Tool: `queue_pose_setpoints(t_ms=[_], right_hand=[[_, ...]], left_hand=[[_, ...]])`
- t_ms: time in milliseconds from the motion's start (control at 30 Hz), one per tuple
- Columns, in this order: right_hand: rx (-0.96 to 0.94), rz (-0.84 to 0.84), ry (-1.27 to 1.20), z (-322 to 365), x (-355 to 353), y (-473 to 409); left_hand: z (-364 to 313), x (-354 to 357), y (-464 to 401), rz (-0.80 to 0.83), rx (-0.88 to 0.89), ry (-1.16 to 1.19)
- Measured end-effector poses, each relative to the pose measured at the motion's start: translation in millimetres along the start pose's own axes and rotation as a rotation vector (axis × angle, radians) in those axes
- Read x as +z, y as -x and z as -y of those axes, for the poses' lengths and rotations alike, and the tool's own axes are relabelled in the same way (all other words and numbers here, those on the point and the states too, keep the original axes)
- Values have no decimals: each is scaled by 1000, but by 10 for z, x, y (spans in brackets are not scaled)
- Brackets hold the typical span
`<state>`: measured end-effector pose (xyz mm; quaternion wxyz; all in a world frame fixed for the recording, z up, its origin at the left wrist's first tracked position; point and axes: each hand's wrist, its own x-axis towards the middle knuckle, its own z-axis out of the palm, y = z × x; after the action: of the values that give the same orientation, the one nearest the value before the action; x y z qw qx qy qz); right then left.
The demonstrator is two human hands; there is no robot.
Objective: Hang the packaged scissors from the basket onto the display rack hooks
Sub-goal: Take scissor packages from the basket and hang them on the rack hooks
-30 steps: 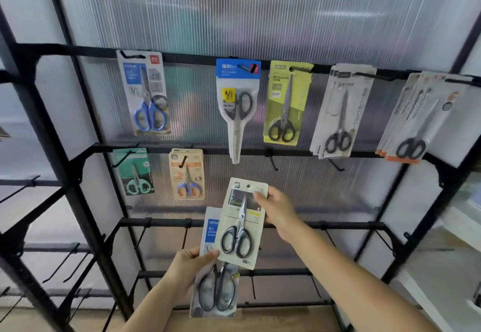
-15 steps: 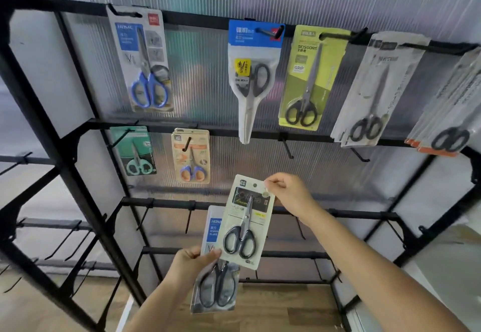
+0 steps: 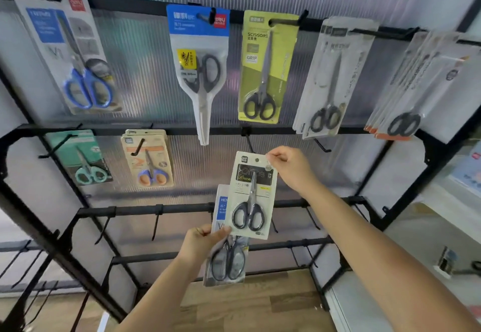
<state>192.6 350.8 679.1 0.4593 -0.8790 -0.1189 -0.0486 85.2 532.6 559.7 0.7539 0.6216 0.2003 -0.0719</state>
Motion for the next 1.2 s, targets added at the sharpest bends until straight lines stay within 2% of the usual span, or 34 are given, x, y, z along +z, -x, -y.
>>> queue_pose_setpoints(t_ms=[233,667,967,1200], right_hand=[[-116,0,68,36,15,-109],[-164,-32,83,-49,-21,-184],[-206,-23,152,0,-41,-237],[-161,-15,129,-63,46,-304]], left_hand=[[29,53,-54,-52,16,8],[5,185,-175,-67,75,-32],[-45,212,-211,-60,52,-21],[-84,188,-202,-69,48,-5]])
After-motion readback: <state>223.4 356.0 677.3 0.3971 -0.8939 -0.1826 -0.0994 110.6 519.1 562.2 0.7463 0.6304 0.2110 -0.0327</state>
